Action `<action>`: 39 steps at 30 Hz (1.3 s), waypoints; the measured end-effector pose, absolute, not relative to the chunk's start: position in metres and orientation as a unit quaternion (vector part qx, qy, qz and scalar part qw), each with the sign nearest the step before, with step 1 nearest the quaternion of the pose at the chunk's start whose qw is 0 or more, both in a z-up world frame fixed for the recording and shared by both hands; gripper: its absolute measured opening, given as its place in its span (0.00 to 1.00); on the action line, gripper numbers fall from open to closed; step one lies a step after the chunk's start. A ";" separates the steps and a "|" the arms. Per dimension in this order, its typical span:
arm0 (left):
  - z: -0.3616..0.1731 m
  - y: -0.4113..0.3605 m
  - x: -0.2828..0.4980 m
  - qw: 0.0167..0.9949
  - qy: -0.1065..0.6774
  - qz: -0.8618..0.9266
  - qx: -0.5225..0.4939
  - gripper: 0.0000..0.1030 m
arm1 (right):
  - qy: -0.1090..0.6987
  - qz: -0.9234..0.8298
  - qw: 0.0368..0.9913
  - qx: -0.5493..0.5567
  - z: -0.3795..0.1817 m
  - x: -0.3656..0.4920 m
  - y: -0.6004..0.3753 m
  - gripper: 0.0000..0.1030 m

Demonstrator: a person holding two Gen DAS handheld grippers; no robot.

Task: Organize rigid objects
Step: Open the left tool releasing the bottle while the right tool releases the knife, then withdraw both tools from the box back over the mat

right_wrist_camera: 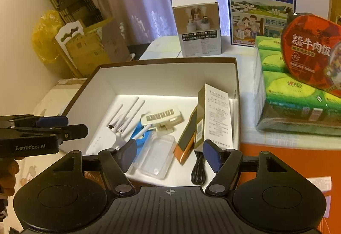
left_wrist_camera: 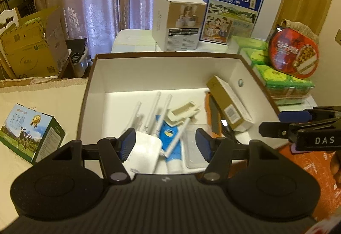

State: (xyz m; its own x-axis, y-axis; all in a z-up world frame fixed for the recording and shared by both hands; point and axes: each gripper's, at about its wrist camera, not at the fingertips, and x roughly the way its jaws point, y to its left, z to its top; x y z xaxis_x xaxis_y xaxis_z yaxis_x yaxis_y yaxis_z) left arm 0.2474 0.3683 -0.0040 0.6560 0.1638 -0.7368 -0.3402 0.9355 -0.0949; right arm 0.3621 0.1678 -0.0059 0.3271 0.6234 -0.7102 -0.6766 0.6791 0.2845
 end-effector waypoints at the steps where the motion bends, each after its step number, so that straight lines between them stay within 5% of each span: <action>1: -0.003 0.364 0.245 0.903 0.389 0.139 -0.115 0.57 | 0.420 0.400 0.814 -0.031 -0.005 0.360 0.164 0.65; 39: -0.021 0.184 0.255 0.890 0.440 0.054 -0.111 0.57 | 0.457 0.374 0.806 -0.025 -0.029 0.344 -0.009 0.69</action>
State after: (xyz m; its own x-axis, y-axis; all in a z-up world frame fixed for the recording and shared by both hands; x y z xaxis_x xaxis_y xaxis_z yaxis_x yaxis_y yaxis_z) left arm 0.2553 0.1844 -0.0213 0.6074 -0.0022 -0.7944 -0.1929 0.9697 -0.1501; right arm 0.3441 -0.0091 -0.0288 0.3020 0.5809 -0.7558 -0.6259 0.7189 0.3025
